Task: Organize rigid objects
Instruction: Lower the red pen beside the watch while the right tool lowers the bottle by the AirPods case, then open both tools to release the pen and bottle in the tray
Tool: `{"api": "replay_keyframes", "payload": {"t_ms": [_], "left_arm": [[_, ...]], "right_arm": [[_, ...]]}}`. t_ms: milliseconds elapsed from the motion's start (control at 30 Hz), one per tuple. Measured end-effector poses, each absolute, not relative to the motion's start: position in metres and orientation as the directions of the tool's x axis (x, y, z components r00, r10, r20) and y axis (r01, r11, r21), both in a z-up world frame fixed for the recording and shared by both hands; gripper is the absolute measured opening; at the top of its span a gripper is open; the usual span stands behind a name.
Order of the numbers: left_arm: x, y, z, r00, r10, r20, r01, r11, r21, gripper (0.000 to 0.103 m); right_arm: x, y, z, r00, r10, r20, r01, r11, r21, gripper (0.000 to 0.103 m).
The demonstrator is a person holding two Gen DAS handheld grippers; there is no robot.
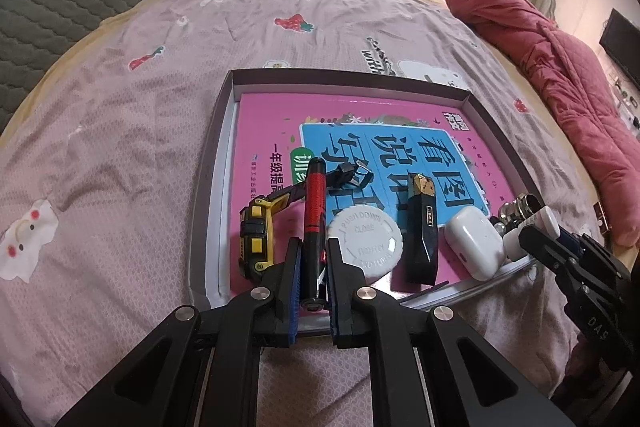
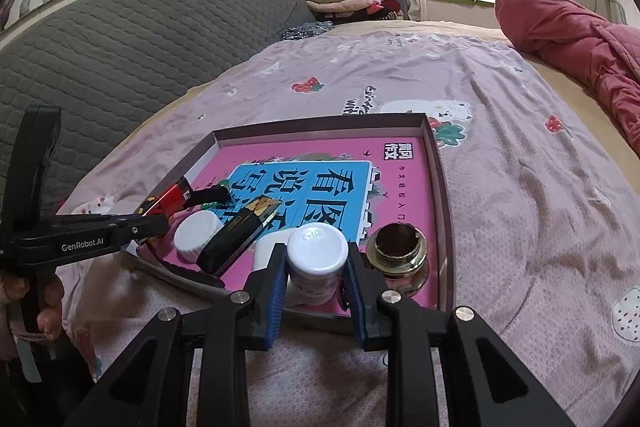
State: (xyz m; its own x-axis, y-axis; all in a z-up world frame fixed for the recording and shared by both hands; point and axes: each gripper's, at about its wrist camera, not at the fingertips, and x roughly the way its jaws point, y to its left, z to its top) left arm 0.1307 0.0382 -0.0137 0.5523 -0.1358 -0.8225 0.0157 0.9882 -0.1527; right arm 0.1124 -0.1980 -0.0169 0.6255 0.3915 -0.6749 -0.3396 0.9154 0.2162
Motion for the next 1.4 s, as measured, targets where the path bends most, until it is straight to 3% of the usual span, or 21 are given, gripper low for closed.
{"api": "replay_keyframes", "payload": {"t_ms": [633,900,1133,1267,1400], "left_arm": [[0.126,0.039,-0.008,0.559,-0.143,-0.817,0.018,0.987,-0.161,0.021],[0.124,0.037,-0.003,0.57,-0.15,-0.808,0.028,0.986,-0.163,0.035],[0.123,0.038,0.001,0.58,-0.148,-0.801,0.029,0.986,-0.162,0.037],[0.121,0.039,0.004,0.59,-0.142,-0.795,0.026,0.987,-0.157,0.045],[0.118,0.04,0.009,0.6,-0.14,-0.787,0.027,0.987,-0.155,0.047]], "right_arm": [[0.115,-0.212,-0.01,0.667,0.358,-0.654,-0.278,0.933,0.227,0.04],[0.114,-0.218,-0.004,0.689,0.344,-0.638,-0.261,0.939,0.225,0.041],[0.113,-0.226,0.002,0.712,0.34,-0.614,-0.239,0.94,0.243,0.046],[0.111,-0.23,0.006,0.724,0.336,-0.602,-0.23,0.941,0.248,0.047],[0.109,-0.233,0.009,0.74,0.322,-0.591,-0.217,0.945,0.244,0.048]]}}
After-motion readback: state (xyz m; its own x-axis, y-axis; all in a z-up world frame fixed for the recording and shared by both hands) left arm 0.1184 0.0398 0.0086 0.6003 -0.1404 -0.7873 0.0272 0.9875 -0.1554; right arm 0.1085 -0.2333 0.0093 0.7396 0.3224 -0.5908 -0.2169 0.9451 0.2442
